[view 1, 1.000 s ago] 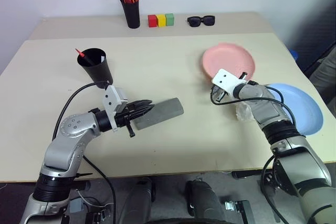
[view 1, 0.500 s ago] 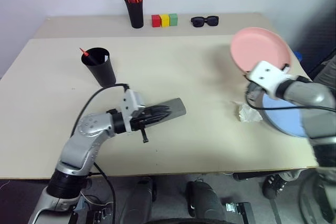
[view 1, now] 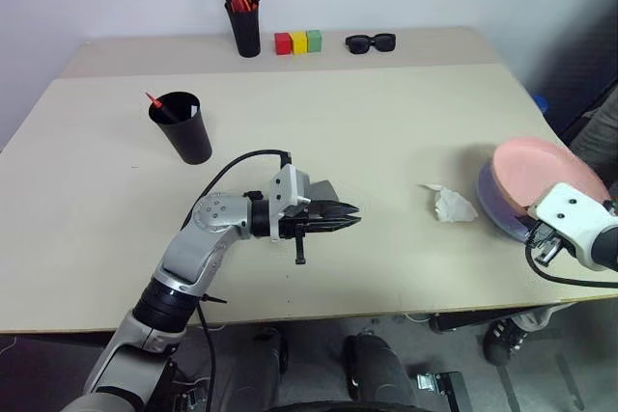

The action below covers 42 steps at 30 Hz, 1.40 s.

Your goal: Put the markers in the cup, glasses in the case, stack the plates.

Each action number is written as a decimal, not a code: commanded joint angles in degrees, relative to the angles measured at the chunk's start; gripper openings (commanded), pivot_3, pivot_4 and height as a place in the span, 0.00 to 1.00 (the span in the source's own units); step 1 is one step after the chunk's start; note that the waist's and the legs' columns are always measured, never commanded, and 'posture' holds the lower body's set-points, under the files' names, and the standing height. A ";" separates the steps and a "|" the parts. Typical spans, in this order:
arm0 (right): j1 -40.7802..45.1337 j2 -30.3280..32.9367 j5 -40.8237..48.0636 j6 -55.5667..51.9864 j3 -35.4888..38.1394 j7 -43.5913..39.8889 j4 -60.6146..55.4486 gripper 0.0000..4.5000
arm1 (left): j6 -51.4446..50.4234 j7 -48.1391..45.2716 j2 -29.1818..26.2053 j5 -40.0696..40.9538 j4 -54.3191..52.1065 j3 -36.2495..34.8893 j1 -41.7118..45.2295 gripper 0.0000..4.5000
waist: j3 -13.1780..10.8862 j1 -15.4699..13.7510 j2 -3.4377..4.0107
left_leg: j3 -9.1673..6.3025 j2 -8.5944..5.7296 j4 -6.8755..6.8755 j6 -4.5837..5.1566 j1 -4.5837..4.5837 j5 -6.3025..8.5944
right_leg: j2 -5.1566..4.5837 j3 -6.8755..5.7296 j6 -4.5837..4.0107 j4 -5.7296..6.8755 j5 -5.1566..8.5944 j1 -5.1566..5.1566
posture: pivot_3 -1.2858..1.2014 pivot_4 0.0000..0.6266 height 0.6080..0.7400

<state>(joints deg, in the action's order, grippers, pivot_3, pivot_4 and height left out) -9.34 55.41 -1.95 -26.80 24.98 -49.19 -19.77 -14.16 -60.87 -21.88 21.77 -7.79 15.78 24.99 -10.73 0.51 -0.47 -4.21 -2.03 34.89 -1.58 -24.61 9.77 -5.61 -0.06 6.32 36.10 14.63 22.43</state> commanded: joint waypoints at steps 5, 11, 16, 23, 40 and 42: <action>7.84 -1.20 4.98 0.00 -2.66 0.49 -1.09 0.79 | -0.23 2.33 -1.11 0.20 -4.35 -1.94 -2.41 0.11 | -0.01 0.08 0.00 | -0.03 0.00 0.00 0.02 0.00 0.01 | -0.01 0.01 0.03 0.00 0.01 0.00 | 0.52 0.24 1.00; 12.65 -5.22 8.77 -1.89 -10.39 0.61 -0.92 0.79 | -2.17 5.12 -2.07 0.58 -8.51 -2.69 -5.31 0.11 | -0.03 -0.32 -0.03 | -0.24 0.00 0.01 0.02 -0.02 0.02 | -0.01 0.00 0.04 -0.01 0.02 -0.01 | 0.52 0.24 1.00; 13.89 -6.61 5.09 -0.40 -16.59 4.02 3.86 0.79 | -2.68 6.25 -2.59 0.44 -9.63 -2.90 -6.24 0.11 | -0.02 -1.08 -0.02 | -0.22 -0.03 0.05 0.04 -0.04 0.03 | -0.05 0.02 0.04 -0.04 0.03 -0.01 | 0.52 0.24 1.00; 15.21 -6.29 3.79 -0.40 -18.58 5.71 4.86 0.37 | -2.27 6.91 -2.76 0.29 -9.30 -2.85 -6.23 0.11 | -0.02 -1.22 -0.02 | -0.22 -0.04 0.04 0.03 -0.08 0.04 | -0.07 0.02 0.04 -0.05 0.03 0.04 | 0.52 0.24 1.00; 16.21 3.58 8.20 -11.80 -1.95 4.82 -0.05 0.01 | -0.76 5.59 -1.91 0.25 -4.54 -3.20 -3.87 0.11 | -0.05 -1.27 0.02 | -0.20 -0.04 0.07 0.06 -0.33 0.06 | -0.07 -0.03 0.04 -0.14 0.03 0.20 | 0.52 0.24 1.00; 13.21 4.51 5.68 -10.30 -1.41 5.99 2.65 0.01 | -0.14 5.32 -1.88 0.28 -3.24 -3.55 -3.48 0.11 | -0.05 -1.31 0.02 | -0.15 -0.04 0.07 0.06 -0.35 0.06 | -0.07 -0.04 0.04 -0.14 0.03 0.21 | 0.52 0.24 1.00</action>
<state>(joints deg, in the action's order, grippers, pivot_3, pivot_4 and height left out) 4.84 58.31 5.76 -38.20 21.32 -44.23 -18.78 -15.70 -55.15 -23.89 21.81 -11.10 13.73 20.78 -10.78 -0.80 -0.45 -4.31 -2.08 34.97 -1.51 -24.98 9.82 -5.68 -0.10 6.36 35.96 14.66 22.65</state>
